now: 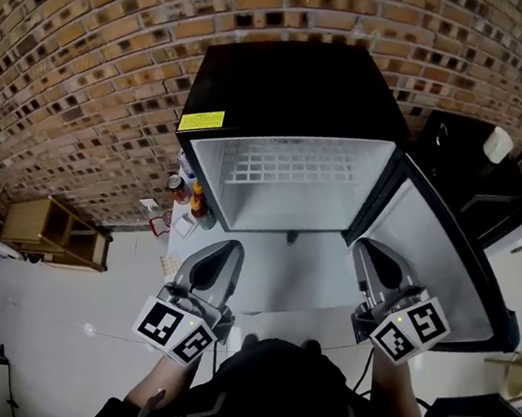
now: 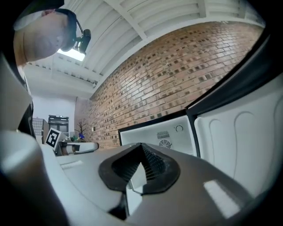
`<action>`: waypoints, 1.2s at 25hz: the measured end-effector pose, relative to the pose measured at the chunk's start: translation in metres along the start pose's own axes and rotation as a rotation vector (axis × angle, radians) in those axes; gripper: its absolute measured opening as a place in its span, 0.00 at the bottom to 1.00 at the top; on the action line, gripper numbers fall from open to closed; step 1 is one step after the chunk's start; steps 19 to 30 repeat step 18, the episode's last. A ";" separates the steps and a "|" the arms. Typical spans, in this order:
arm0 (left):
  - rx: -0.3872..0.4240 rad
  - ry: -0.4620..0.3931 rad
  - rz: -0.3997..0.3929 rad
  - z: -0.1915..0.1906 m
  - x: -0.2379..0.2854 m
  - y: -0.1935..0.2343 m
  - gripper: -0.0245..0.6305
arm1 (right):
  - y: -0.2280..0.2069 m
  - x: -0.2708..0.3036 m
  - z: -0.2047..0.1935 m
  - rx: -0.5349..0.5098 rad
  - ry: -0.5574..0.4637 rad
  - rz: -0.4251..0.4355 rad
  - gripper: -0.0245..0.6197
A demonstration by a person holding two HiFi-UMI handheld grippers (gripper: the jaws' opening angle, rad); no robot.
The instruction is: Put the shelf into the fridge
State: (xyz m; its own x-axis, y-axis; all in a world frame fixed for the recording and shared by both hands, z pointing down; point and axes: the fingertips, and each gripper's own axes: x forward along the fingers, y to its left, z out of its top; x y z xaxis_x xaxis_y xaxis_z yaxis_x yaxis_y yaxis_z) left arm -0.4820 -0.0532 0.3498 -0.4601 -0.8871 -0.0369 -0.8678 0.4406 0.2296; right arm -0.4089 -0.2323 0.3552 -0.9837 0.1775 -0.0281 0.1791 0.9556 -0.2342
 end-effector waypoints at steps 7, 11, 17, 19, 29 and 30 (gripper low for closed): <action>-0.051 0.029 0.094 -0.010 0.003 0.014 0.04 | -0.010 -0.009 0.008 0.049 -0.012 0.010 0.05; -0.037 0.019 0.083 -0.007 0.004 0.012 0.04 | -0.011 -0.009 0.009 0.041 -0.007 0.005 0.05; -0.031 0.027 0.058 -0.008 0.006 0.008 0.04 | -0.007 -0.006 0.011 0.023 0.001 0.013 0.05; -0.025 0.027 0.060 -0.008 0.006 0.009 0.04 | -0.007 -0.005 0.011 0.025 0.001 0.016 0.05; -0.025 0.027 0.060 -0.008 0.006 0.009 0.04 | -0.007 -0.005 0.011 0.025 0.001 0.016 0.05; -0.025 0.027 0.060 -0.008 0.006 0.009 0.04 | -0.007 -0.005 0.011 0.025 0.001 0.016 0.05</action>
